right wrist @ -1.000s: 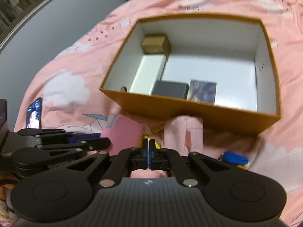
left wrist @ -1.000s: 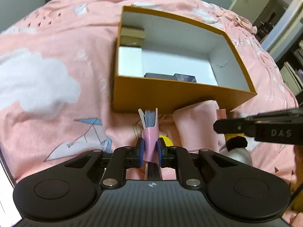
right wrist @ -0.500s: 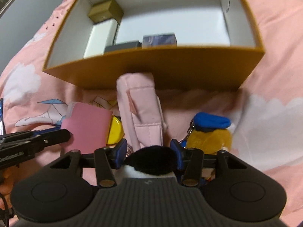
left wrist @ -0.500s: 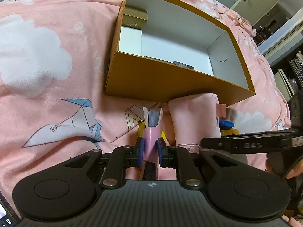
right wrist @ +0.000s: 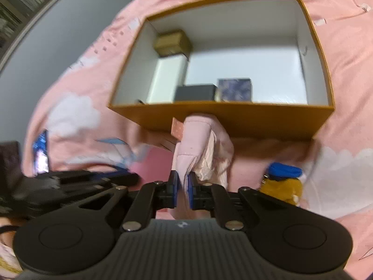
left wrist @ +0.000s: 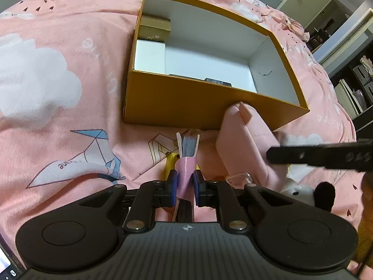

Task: Organize objects
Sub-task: 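Grasp the pink card holder with the left gripper while the right grasps the pink mini backpack, then lift the pink card holder with the left gripper while the right lifts the backpack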

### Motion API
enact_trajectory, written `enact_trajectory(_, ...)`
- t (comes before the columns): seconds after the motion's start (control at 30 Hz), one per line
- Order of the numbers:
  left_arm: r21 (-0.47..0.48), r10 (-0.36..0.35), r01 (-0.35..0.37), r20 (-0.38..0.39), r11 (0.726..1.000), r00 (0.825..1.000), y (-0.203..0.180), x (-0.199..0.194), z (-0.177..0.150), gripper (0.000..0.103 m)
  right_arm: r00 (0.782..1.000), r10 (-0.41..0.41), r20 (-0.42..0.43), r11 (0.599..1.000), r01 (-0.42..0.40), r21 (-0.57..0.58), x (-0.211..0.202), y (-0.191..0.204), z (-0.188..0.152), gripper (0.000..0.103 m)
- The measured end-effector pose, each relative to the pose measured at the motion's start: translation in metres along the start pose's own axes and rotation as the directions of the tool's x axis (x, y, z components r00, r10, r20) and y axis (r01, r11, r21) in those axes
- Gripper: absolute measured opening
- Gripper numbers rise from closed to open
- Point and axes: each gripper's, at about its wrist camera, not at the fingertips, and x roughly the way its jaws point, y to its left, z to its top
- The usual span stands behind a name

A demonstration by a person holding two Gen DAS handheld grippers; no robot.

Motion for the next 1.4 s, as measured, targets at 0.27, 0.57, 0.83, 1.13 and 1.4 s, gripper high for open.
enact_trajectory(0.27,0.003,0.002,-0.002,0.038,1.000,0.999,-0.002,-0.016,0.003,0.014,0.988,0.155,0.027,0.980,-0.157,0.123,-0.026,0.009,0.004,0.008)
enact_trajectory(0.57,0.018,0.022,-0.023,0.055,1.000,0.998,-0.005,-0.018,0.003,0.014,0.985,0.171,0.031,0.942,-0.173,0.288,-0.012,-0.003,-0.005,0.008)
enact_trajectory(0.83,-0.021,0.077,-0.076,0.044,0.997,0.996,0.010,-0.013,0.005,0.013,0.990,0.133,-0.042,0.987,-0.129,0.098,0.038,0.020,0.004,0.013)
enact_trajectory(1.13,-0.025,0.087,-0.087,0.015,0.996,0.996,0.014,-0.007,0.005,0.013,0.995,-0.086,-0.054,0.901,0.055,-0.431,0.026,0.057,0.008,0.027)
enact_trajectory(1.4,-0.002,0.069,-0.069,0.013,0.998,0.998,0.008,-0.006,0.004,0.014,0.979,-0.204,0.009,0.529,0.118,-0.841,0.040,0.093,-0.012,0.034)
